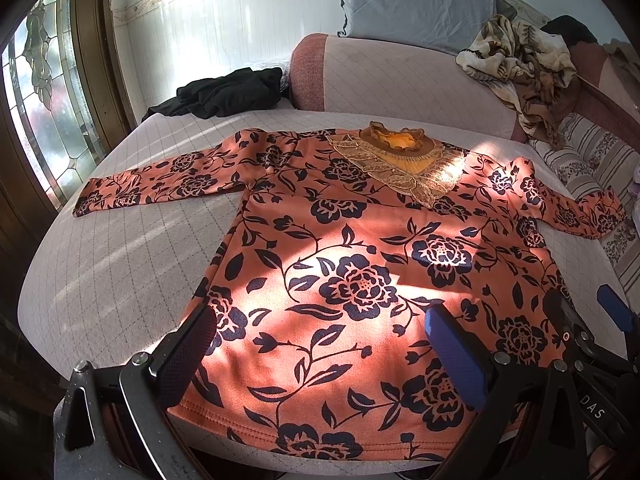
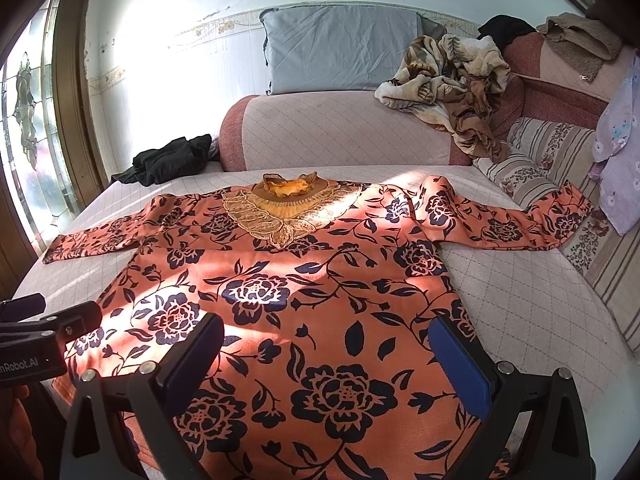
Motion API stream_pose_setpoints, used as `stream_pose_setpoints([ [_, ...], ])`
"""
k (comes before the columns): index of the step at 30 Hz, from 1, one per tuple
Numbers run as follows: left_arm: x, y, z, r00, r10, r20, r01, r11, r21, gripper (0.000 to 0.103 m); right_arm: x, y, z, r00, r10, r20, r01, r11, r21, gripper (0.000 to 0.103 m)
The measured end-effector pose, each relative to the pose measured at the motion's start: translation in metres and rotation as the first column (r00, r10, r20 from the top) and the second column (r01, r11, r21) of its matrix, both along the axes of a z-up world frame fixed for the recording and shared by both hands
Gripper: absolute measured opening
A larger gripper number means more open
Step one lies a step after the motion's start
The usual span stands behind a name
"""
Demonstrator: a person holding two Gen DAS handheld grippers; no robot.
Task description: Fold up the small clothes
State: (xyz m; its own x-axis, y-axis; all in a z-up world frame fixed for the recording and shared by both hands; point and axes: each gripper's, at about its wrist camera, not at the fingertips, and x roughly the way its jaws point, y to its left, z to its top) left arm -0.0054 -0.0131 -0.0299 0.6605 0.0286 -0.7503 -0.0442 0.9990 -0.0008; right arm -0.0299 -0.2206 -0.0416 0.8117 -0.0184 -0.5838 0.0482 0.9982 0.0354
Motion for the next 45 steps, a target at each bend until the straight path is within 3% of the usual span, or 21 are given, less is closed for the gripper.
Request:
stream_pose_setpoints([
  [30, -0.001, 0.001, -0.002, 1.000, -0.001, -0.004, 0.001, 1.000, -0.005, 0.103, 0.001, 0.001, -0.001, 1.000, 0.001, -0.003, -0.001, 1.000, -0.002, 0.103],
  [38, 0.012, 0.025, -0.004, 0.999, 0.051, -0.015, -0.051, 0.999, 0.000, 0.103, 0.017, -0.001, -0.010, 0.990, -0.043, -0.133, 0.031, 0.995, -0.095, 0.103],
  [45, 0.030, 0.053, -0.001, 0.993, 0.119, -0.008, -0.119, 0.993, 0.004, 0.103, 0.030, -0.024, -0.015, 0.975, -0.101, -0.199, 0.084, 0.992, -0.091, 0.103],
])
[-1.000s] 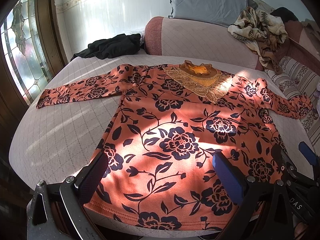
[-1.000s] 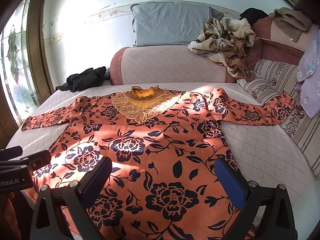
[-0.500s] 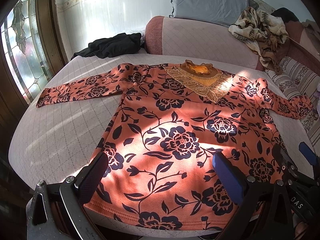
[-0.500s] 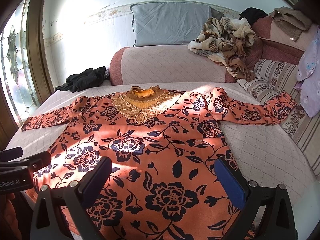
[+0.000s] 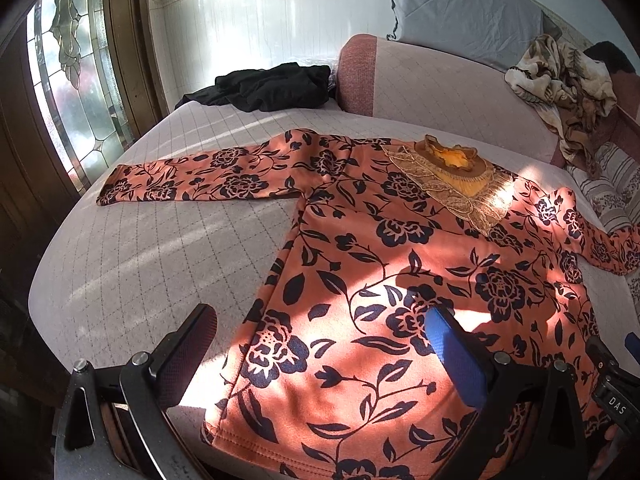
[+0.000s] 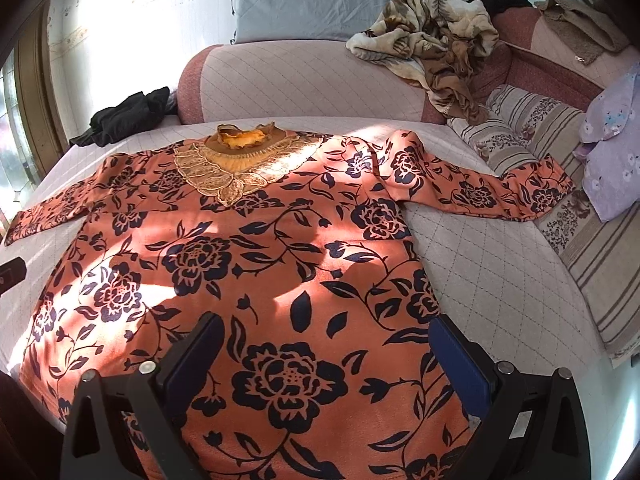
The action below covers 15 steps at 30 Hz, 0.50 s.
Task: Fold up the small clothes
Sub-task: 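Grasp the sleeve cuff with the right tool and lift it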
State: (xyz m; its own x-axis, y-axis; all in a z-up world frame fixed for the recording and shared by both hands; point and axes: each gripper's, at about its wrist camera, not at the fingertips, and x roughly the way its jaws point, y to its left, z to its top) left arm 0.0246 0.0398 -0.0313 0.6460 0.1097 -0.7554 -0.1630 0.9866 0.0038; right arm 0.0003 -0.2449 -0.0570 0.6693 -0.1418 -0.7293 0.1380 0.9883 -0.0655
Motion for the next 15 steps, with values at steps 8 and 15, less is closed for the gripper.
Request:
stream_pose_setpoints([
  [8, 0.020, 0.004, -0.007, 1.000, 0.006, -0.015, -0.006, 1.000, 0.008, 0.103, 0.016, -0.014, -0.001, 0.999, -0.024, -0.028, 0.024, 1.000, -0.010, 0.103],
  [15, 0.045, 0.026, -0.014, 1.000, 0.006, -0.022, -0.006, 1.000, -0.015, 0.103, 0.041, -0.070, 0.004, 1.000, -0.028, -0.009, 0.030, 0.980, 0.197, 0.103],
])
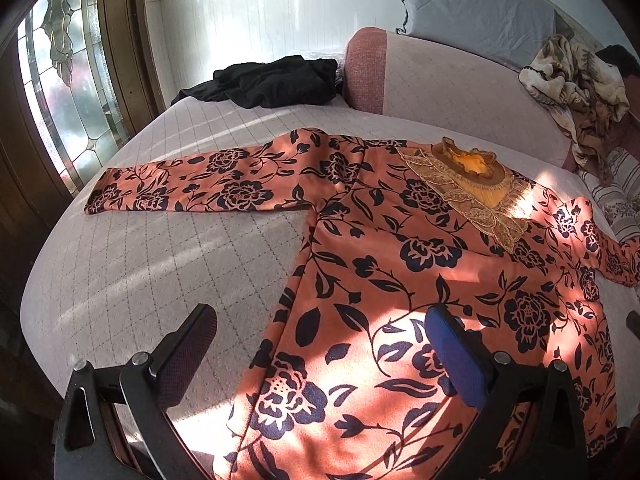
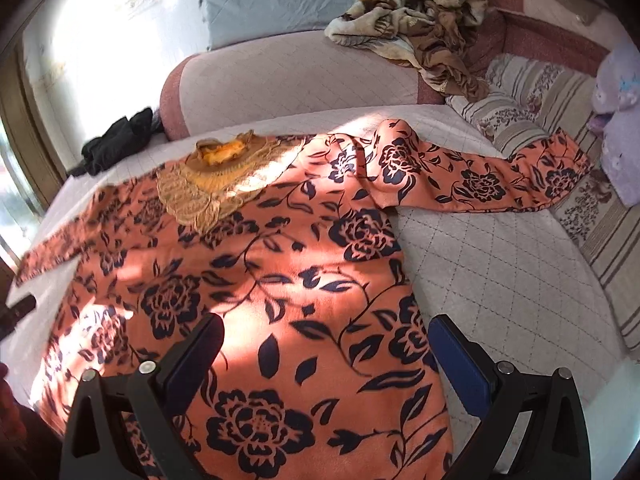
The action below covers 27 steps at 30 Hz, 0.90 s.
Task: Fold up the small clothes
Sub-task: 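Grasp the sleeve cuff with the right tool and lift it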
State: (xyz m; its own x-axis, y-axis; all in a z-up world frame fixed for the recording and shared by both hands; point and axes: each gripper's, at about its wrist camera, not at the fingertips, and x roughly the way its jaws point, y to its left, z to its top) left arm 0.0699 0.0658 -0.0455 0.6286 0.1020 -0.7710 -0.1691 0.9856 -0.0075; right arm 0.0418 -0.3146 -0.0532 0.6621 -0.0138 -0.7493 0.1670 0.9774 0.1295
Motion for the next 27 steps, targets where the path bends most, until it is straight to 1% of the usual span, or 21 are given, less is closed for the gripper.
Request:
stream_pose_setpoints([
  [2, 0.010, 0.023, -0.003, 0.999, 0.042, -0.004, -0.042, 0.999, -0.031, 0.103, 0.008, -0.047, 0.007, 0.996, -0.052, 0.076, 0.042, 0.990, 0.132, 0.103],
  [3, 0.015, 0.037, -0.006, 0.997, 0.072, -0.009, -0.072, 0.996, -0.047, 0.103, 0.012, -0.075, 0.008, 0.989, -0.103, 0.105, 0.081, 0.978, 0.194, 0.103],
  [4, 0.021, 0.052, -0.009, 0.994, 0.106, -0.015, -0.107, 0.992, -0.063, 0.103, 0.017, -0.106, 0.005, 0.979, -0.173, 0.107, 0.141, 0.957, 0.254, 0.103],
  [5, 0.025, 0.067, -0.013, 0.989, 0.144, -0.020, -0.145, 0.987, -0.074, 0.103, 0.023, -0.138, 0.001, 0.964, -0.252, 0.086, 0.214, 0.926, 0.312, 0.103],
  [7, 0.034, 0.095, -0.024, 0.976, 0.214, -0.042, -0.217, 0.972, -0.088, 0.103, 0.032, -0.199, -0.013, 0.921, -0.388, 0.042, 0.337, 0.845, 0.415, 0.100],
  [9, 0.041, 0.116, -0.034, 0.962, 0.265, -0.059, -0.269, 0.959, -0.090, 0.103, 0.044, -0.248, -0.026, 0.877, -0.481, -0.011, 0.438, 0.788, 0.432, 0.087],
  [10, 0.043, 0.124, -0.039, 0.957, 0.284, -0.065, -0.288, 0.954, -0.083, 0.103, 0.050, -0.267, -0.028, 0.853, -0.521, -0.030, 0.487, 0.774, 0.405, 0.074],
  [11, 0.044, 0.130, -0.044, 0.952, 0.299, -0.068, -0.303, 0.950, -0.076, 0.103, 0.057, -0.283, -0.027, 0.834, -0.551, -0.034, 0.523, 0.768, 0.370, 0.066],
  [13, 0.046, 0.137, -0.051, 0.944, 0.322, -0.070, -0.327, 0.942, -0.071, 0.103, 0.069, -0.304, -0.020, 0.786, -0.618, -0.016, 0.595, 0.751, 0.286, 0.065],
  [14, 0.048, 0.139, -0.054, 0.942, 0.328, -0.072, -0.333, 0.940, -0.075, 0.103, 0.076, -0.310, -0.014, 0.753, -0.658, -0.001, 0.641, 0.734, 0.221, 0.066],
  [15, 0.049, 0.141, -0.057, 0.941, 0.331, -0.075, -0.337, 0.938, -0.082, 0.103, 0.084, -0.316, -0.009, 0.730, -0.683, 0.019, 0.672, 0.723, 0.159, 0.066],
  [17, 0.053, 0.140, -0.061, 0.943, 0.323, -0.081, -0.330, 0.940, -0.089, 0.103, 0.107, -0.315, -0.001, 0.729, -0.681, 0.071, 0.682, 0.731, 0.017, 0.066],
  [19, 0.056, 0.139, -0.063, 0.947, 0.310, -0.079, -0.316, 0.945, -0.085, 0.103, 0.130, -0.320, -0.002, 0.730, -0.680, 0.070, 0.683, 0.726, -0.076, 0.065],
  [20, 0.056, 0.139, -0.063, 0.948, 0.307, -0.078, -0.314, 0.946, -0.085, 0.103, 0.139, -0.324, -0.004, 0.713, -0.699, 0.057, 0.700, 0.706, -0.110, 0.065],
  [21, 0.056, 0.140, -0.063, 0.948, 0.310, -0.078, -0.316, 0.945, -0.087, 0.103, 0.144, -0.330, -0.007, 0.686, -0.726, 0.046, 0.725, 0.678, -0.122, 0.064],
  [22, 0.056, 0.143, -0.064, 0.945, 0.317, -0.078, -0.323, 0.942, -0.095, 0.103, 0.144, -0.338, -0.010, 0.664, -0.747, 0.038, 0.744, 0.655, -0.127, 0.059],
  [23, 0.055, 0.147, -0.064, 0.941, 0.328, -0.080, -0.335, 0.936, -0.108, 0.103, 0.151, -0.342, -0.011, 0.659, -0.752, 0.029, 0.747, 0.650, -0.141, 0.049],
  [24, 0.055, 0.151, -0.064, 0.936, 0.341, -0.084, -0.350, 0.928, -0.126, 0.103, 0.157, -0.342, -0.011, 0.672, -0.740, 0.020, 0.733, 0.662, -0.157, 0.035],
  [25, 0.055, 0.156, -0.065, 0.931, 0.354, -0.089, -0.364, 0.920, -0.149, 0.103, 0.164, -0.342, -0.011, 0.704, -0.710, 0.002, 0.701, 0.695, -0.159, 0.003],
  [26, 0.055, 0.160, -0.066, 0.926, 0.365, -0.093, -0.376, 0.910, -0.171, 0.103, 0.170, -0.340, -0.008, 0.727, -0.686, -0.005, 0.677, 0.719, -0.159, 0.005],
  [27, 0.054, 0.163, -0.066, 0.922, 0.376, -0.093, -0.387, 0.903, -0.188, 0.103, 0.174, -0.334, 0.000, 0.747, -0.664, 0.014, 0.657, 0.736, -0.162, 0.005],
])
